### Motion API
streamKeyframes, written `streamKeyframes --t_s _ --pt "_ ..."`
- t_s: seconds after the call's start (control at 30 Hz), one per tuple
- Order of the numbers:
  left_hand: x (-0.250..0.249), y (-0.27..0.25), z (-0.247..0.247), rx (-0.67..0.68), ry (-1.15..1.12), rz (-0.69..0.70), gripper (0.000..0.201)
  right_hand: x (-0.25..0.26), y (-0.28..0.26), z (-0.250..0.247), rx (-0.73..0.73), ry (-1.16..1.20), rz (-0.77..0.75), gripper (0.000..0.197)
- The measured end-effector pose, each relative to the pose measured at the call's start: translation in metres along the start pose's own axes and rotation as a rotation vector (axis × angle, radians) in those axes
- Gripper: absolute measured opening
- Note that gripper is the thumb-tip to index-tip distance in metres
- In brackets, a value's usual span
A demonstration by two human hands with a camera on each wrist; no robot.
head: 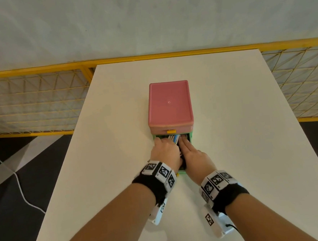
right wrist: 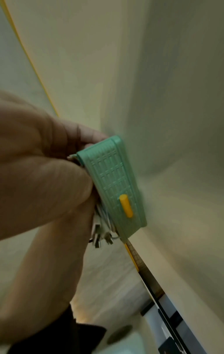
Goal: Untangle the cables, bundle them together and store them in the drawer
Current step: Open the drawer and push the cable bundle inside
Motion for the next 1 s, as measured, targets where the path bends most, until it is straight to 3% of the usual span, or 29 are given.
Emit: streamKeyframes --t_s 0.17,0.33,0.5,0.67,0.77,0.83,0.93,1.0 --pt "-0.003 -0.003 0.002 0.015 0.147 -0.007 0.038 -0.002 -0.006 -0.001 -0.039 0.042 -0.005 0.071" --pt "0.004 0.005 0.001 -0.004 -0.062 0.027 0.055 0.001 -0.007 -0.005 -0.027 0.024 -0.012 0.07" --pt "0.001 0.009 0.014 0.013 0.072 -0.074 0.035 0.002 -0.007 -0.005 -0.034 0.104 -0.041 0.073" --pt "0.003 0.006 0.008 0.035 -0.101 -0.059 0.035 0.004 -0.009 -0.005 -0.021 0.08 -0.039 0.073" --pt "0.021 -0.003 -0.01 0.029 -0.543 0.038 0.045 0.006 -0.01 -0.004 0.004 0.007 -0.015 0.071" --pt "0.036 -0.014 -0.022 0.027 -0.789 0.1 0.04 0.008 -0.012 -0.005 0.006 -0.039 -0.009 0.071" --pt "0.047 -0.026 -0.033 -0.148 -0.782 0.162 0.031 0.008 -0.015 -0.009 -0.031 -0.088 -0.008 0.072" --pt "0.041 -0.029 -0.027 -0.172 -0.758 0.194 0.027 0.01 -0.02 -0.02 -0.162 -0.166 -0.059 0.068"
Point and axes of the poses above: each hand's wrist, its own y-axis towards the middle knuckle, its own z-axis out of the palm, x = y × z, the point moved 10 cm from there along y, towards the middle knuckle, and after that the axes turned 6 degrees about -y, right-handed, at the moved point
